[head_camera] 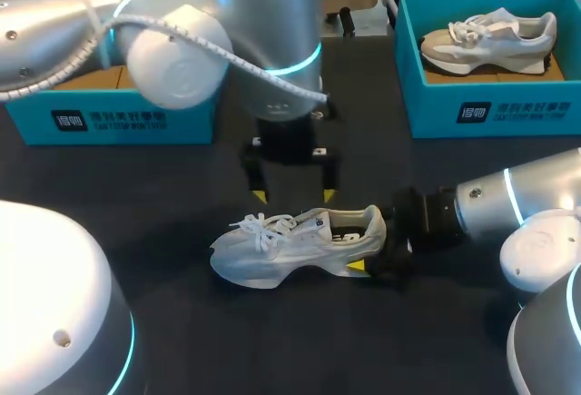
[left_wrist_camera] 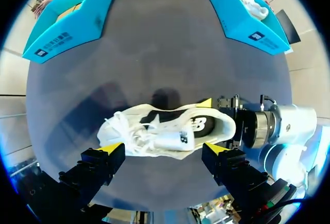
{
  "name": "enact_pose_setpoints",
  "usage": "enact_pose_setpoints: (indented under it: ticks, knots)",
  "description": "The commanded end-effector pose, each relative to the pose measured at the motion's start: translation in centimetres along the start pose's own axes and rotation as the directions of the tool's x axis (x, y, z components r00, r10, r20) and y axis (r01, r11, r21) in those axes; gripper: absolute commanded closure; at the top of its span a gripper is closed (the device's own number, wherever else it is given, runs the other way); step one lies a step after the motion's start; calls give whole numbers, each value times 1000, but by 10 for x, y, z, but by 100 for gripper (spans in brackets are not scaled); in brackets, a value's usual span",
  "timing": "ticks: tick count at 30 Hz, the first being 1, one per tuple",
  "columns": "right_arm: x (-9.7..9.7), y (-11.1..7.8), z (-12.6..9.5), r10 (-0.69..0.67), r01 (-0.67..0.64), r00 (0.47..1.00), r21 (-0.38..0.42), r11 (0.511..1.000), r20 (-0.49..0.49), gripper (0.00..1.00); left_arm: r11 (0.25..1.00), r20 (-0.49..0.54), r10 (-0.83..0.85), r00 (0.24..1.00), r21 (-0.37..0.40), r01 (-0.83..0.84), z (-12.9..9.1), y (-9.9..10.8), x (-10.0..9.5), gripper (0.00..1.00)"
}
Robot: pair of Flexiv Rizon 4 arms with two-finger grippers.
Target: Take the shoe out of the shoebox, open the shoe tongue, remove and reinsert the insole, then place the shoe into the shoebox
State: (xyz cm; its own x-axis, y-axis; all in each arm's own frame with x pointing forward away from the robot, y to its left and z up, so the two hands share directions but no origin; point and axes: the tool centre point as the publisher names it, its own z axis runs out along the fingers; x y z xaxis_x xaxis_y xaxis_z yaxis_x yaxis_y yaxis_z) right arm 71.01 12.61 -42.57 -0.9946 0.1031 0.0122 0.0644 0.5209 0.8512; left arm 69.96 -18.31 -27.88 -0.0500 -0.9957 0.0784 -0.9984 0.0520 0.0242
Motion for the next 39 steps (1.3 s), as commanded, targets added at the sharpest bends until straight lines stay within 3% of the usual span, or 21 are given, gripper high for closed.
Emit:
enact_pose_setpoints:
  ticks: [1, 10, 26, 39]
  knots:
    - [0, -2, 7, 2, -2, 1000, 8, 1000, 2, 100, 1000, 21, 1, 1000, -16, -1, 19, -7, 22, 0]
    - [0, -2, 7, 2, -2, 1000, 8, 1000, 2, 100, 999, 46, 14, 999, -31, -13, 45, -8, 40, 0]
    - [0, -2, 7, 2, -2, 1000, 8, 1000, 2, 100, 998, 140, 10, 990, -67, -1, 78, -12, 42, 0]
    - [0, -2, 7, 2, -2, 1000, 8, 1000, 2, 100, 997, 272, 21, 962, -74, -1, 91, -7, 20, 0]
